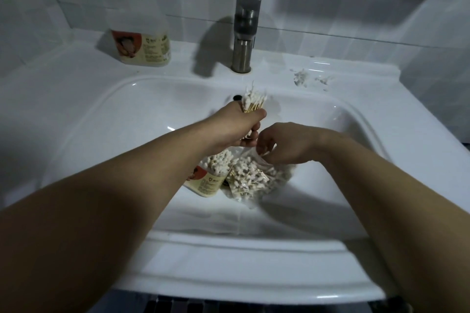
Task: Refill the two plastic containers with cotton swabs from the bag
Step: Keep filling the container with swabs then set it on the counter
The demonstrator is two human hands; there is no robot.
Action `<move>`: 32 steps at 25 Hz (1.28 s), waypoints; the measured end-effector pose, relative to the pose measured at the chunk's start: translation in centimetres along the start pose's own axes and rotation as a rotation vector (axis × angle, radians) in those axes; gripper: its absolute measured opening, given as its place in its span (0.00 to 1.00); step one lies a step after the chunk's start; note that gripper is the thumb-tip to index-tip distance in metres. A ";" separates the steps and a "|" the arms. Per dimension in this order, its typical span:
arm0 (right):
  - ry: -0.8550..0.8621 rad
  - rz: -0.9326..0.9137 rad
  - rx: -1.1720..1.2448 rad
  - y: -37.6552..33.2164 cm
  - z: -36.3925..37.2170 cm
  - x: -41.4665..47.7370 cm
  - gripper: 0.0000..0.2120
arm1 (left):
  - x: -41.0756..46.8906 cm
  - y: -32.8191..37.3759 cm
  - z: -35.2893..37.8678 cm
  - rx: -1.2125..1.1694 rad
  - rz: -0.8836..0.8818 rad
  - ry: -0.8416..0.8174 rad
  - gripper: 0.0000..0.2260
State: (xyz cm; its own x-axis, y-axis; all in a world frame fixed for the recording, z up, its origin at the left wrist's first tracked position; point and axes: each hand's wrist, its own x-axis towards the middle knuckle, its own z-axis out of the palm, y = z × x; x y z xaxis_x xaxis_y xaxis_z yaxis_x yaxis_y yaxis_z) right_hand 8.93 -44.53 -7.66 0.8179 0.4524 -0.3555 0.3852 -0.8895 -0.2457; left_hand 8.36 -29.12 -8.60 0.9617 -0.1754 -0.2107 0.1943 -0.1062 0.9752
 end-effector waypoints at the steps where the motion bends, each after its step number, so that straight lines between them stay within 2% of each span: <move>1: 0.009 -0.001 0.003 0.0 0.0 0.0 0.04 | 0.0 0.0 0.0 0.001 0.002 0.000 0.07; 5: 0.051 -0.015 0.058 -0.4 -0.2 0.0 0.07 | 0.0 -0.1 0.1 0.012 0.008 0.005 0.08; 7: 0.066 -0.020 0.131 -0.4 -0.1 0.0 0.04 | 0.1 -0.1 0.1 0.036 0.018 0.011 0.08; 8: 0.059 -0.029 0.148 -0.4 0.0 0.0 0.02 | 0.1 -0.1 0.0 0.045 0.024 0.012 0.08; 11: 0.006 -0.051 0.153 -0.4 0.4 0.0 0.06 | 0.0 -0.1 0.0 0.053 0.029 0.006 0.07; 20: -0.013 0.082 -0.003 -0.2 -0.3 0.5 0.05 | 0.2 -0.4 -0.2 0.027 0.007 -0.009 0.06; 24: 0.057 0.136 -0.045 0.2 -0.9 0.1 0.10 | 0.2 -0.4 -0.1 0.026 0.017 -0.014 0.06; 28: 0.234 0.187 -0.041 0.9 -1.8 -0.4 0.15 | 0.0 -0.3 -0.2 0.025 0.039 -0.029 0.08; 32: 0.311 0.196 0.062 1.2 -2.4 -0.8 0.12 | 0.0 -0.1 -0.1 0.007 0.058 -0.025 0.07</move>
State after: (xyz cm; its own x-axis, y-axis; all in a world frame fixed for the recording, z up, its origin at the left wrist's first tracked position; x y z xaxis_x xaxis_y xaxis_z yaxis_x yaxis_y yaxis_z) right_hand 9.71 -46.07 -5.53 0.9680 0.2242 -0.1129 0.1895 -0.9476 -0.2573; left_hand 8.36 -28.98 -8.66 0.9661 -0.2060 -0.1559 0.1373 -0.1018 0.9853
